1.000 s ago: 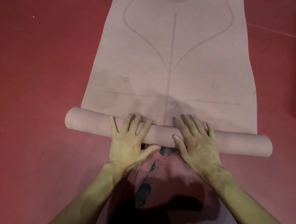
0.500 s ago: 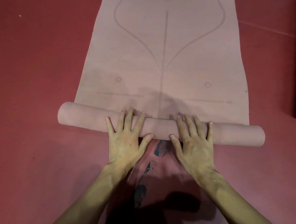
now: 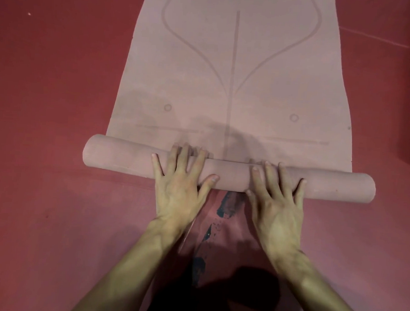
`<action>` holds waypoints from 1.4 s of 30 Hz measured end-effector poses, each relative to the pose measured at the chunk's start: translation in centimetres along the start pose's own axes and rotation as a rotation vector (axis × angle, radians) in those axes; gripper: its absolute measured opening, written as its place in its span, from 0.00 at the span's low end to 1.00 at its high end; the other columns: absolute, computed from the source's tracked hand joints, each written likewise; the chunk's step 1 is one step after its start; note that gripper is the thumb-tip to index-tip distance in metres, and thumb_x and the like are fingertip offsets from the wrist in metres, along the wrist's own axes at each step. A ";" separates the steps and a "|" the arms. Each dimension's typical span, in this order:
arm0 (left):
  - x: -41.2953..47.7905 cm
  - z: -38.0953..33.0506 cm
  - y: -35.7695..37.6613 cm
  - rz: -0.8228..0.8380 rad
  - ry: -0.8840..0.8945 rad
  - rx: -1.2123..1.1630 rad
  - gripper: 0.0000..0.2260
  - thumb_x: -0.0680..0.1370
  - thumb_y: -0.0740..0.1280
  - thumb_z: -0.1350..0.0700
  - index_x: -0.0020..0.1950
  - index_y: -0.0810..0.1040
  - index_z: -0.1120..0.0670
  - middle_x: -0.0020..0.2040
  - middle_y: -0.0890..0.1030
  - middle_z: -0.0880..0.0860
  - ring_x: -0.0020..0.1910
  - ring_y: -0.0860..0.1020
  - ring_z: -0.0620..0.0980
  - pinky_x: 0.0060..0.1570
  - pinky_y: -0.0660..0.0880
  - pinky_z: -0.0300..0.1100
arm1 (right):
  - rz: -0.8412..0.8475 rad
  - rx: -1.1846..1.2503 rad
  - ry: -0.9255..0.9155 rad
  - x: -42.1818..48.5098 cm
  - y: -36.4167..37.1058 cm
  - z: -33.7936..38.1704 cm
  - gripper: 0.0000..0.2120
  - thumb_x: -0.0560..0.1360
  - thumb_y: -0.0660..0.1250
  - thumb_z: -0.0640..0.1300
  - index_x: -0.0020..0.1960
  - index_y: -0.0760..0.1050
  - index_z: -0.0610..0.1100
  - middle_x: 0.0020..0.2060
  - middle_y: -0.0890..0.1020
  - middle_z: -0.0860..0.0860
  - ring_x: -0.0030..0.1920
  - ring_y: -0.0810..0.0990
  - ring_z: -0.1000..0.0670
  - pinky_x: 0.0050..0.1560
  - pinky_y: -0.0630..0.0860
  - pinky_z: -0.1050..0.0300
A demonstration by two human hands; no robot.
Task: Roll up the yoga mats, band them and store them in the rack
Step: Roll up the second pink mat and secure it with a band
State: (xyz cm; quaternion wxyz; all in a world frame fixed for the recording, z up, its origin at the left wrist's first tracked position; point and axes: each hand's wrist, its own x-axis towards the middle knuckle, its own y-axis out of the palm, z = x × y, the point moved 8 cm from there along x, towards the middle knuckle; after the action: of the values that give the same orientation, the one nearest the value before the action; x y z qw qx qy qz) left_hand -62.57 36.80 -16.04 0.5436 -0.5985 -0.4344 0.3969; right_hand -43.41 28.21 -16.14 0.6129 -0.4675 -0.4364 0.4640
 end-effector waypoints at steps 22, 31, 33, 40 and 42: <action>1.2 -1.1 -0.5 -0.112 0.051 -0.096 0.22 0.79 0.67 0.40 0.70 0.79 0.48 0.71 0.74 0.56 0.75 0.69 0.61 0.71 0.54 0.78 | 0.031 -0.032 -0.162 4.8 -3.3 -0.3 0.18 0.78 0.67 0.52 0.66 0.79 0.49 0.63 0.80 0.49 0.62 0.79 0.41 0.63 0.74 0.37; 2.1 -1.3 -1.1 -0.118 0.195 0.011 0.27 0.78 0.67 0.39 0.74 0.77 0.50 0.69 0.76 0.56 0.72 0.73 0.59 0.70 0.57 0.78 | 0.009 0.066 -0.134 6.1 -1.9 -1.1 0.26 0.75 0.68 0.46 0.74 0.76 0.51 0.69 0.74 0.45 0.70 0.74 0.39 0.72 0.65 0.31; 2.6 -1.5 -1.0 -0.093 0.217 0.011 0.25 0.80 0.65 0.40 0.74 0.77 0.49 0.71 0.76 0.55 0.74 0.72 0.59 0.70 0.58 0.78 | 0.023 0.067 -0.100 6.4 -1.2 -1.4 0.25 0.75 0.67 0.47 0.72 0.77 0.51 0.73 0.73 0.44 0.73 0.71 0.38 0.74 0.60 0.27; 4.2 -1.7 -1.1 -0.040 0.221 0.095 0.24 0.82 0.60 0.40 0.76 0.73 0.49 0.71 0.76 0.53 0.74 0.71 0.58 0.72 0.56 0.76 | -0.100 0.099 -0.196 4.4 -0.7 -1.8 0.28 0.75 0.69 0.58 0.71 0.79 0.47 0.72 0.77 0.45 0.72 0.74 0.38 0.77 0.54 0.28; 3.9 -1.7 -0.8 -0.027 0.198 0.073 0.24 0.83 0.60 0.40 0.76 0.72 0.48 0.71 0.75 0.52 0.74 0.71 0.58 0.72 0.55 0.76 | -0.123 0.129 -0.169 5.1 -0.4 -2.1 0.23 0.76 0.69 0.55 0.68 0.81 0.48 0.70 0.79 0.47 0.69 0.74 0.38 0.76 0.57 0.28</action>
State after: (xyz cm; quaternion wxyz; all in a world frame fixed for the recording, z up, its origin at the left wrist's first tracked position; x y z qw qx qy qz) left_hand -59.83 39.98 -15.11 0.6105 -0.6088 -0.3719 0.3440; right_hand -40.38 32.81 -15.59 0.6302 -0.3586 -0.4835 0.4904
